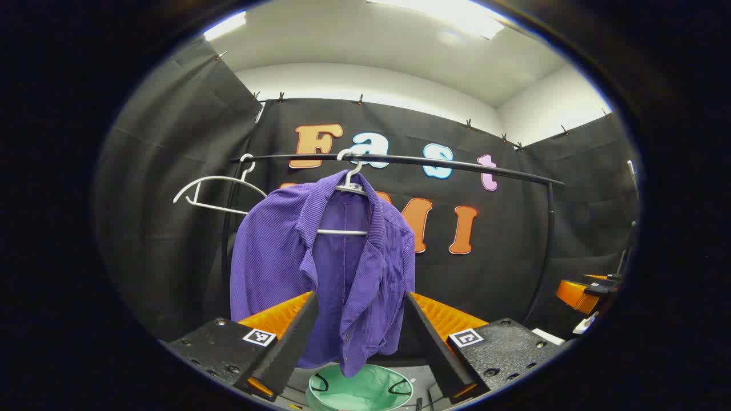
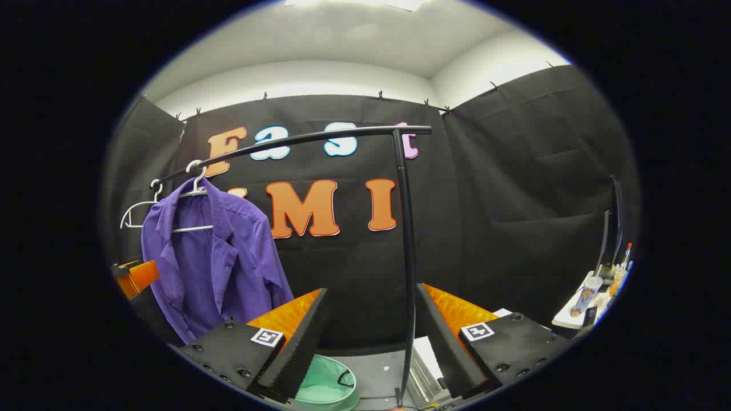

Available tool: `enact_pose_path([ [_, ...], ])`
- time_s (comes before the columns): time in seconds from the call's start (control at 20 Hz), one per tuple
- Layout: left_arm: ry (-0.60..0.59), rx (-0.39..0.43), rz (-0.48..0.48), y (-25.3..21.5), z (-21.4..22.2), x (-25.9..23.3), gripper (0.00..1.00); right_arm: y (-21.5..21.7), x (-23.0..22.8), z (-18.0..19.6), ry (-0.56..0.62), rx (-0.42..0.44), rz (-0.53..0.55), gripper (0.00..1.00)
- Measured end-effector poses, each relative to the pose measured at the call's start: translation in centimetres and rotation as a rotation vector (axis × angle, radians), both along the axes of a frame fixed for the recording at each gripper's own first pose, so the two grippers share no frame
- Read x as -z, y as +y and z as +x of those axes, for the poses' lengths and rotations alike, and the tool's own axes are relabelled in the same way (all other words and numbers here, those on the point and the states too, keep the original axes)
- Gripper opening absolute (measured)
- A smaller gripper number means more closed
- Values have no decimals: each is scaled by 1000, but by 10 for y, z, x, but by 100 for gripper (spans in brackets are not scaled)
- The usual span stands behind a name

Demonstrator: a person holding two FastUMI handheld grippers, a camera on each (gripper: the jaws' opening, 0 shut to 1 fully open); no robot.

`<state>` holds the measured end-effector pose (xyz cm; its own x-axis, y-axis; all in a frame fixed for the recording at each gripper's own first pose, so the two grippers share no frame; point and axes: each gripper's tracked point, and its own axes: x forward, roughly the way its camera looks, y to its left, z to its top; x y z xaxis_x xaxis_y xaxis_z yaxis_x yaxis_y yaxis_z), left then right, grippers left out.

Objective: Grasp the clothes on the hanger with both hands and then place them into the laundry hamper below.

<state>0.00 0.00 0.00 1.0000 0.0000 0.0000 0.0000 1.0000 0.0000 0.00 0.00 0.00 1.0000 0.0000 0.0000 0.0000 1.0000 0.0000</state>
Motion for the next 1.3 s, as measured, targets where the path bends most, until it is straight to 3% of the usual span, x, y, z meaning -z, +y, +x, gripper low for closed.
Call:
enact_pose_path([
  [0.05, 2, -2, -2, 0, 0, 0, 99, -1, 2, 0, 4, 2, 0, 90],
  [0.1, 6, -6, -1, 1, 1, 2, 92, 0, 2, 0, 10, 2, 1, 92],
  [0.15, 11, -10, -1, 1, 1, 2, 99, 0, 3, 0, 13, 0, 2, 94],
  [0.25, 23, -18, -2, 2, 1, 5, 99, -3, 3, -1, 14, 3, 3, 97],
  [0.3, 28, -18, -2, 2, 1, 5, 99, -5, 3, -2, 15, 3, 4, 89],
  [0.35, 32, -18, 0, 2, 1, 5, 99, -5, 3, -1, 13, 4, 3, 97],
  [0.5, 28, -29, 20, 5, 1, 5, 99, -2, 4, 2, 14, -8, 0, 97],
  [0.55, 29, -32, 23, 5, 1, 6, 99, 0, 6, 2, 17, -14, 1, 89],
  [0.6, 30, -36, 22, 6, 0, 7, 98, 2, 6, 3, 20, -22, 1, 98],
  [0.75, 35, -49, 23, 10, -2, 8, 93, 11, 9, 9, 26, -44, -5, 98],
  [1.0, 61, -115, 3, 24, -2, 13, 92, 50, 18, 20, 52, -141, 3, 98],
  [1.2, 84, -162, 7, 34, 0, 18, 95, 105, 26, 37, 79, -262, 29, 98],
  [1.3, 69, -183, 22, 41, 5, 15, 92, 134, 29, 45, 90, -326, 27, 98],
])
